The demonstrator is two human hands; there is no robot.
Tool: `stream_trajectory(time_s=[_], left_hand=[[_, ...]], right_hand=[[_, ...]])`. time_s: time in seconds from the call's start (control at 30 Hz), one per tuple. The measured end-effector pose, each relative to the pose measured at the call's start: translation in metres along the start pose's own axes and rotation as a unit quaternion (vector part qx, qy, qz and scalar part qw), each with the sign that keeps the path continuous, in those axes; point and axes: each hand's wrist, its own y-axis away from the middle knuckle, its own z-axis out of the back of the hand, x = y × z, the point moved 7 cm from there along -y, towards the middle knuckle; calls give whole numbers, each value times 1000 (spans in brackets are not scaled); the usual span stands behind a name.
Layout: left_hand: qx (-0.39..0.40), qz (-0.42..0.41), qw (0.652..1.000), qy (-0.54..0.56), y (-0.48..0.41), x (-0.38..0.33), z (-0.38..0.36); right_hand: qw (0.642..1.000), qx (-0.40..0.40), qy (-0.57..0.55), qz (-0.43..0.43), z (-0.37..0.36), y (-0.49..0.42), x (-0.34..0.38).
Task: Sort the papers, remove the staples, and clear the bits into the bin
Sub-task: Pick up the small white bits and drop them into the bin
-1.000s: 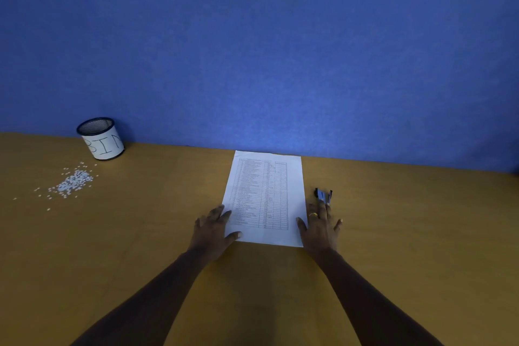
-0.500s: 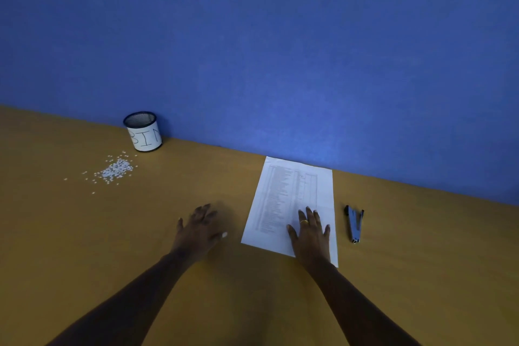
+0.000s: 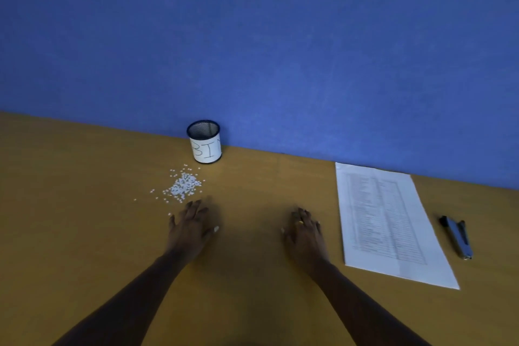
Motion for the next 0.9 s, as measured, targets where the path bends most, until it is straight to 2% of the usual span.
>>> stream_trajectory(time_s=[0.43, 0.63, 0.9], left_hand=[[-24, -5, 999, 25, -39, 141, 37], [-41, -10, 999, 33, -56, 173, 39], [-41, -14, 999, 25, -83, 182, 38]], right_hand=[[997, 65, -23, 26, -72, -55, 158], [994, 96, -24, 37, -96, -75, 200], [992, 127, 1, 21, -107, -107, 221]])
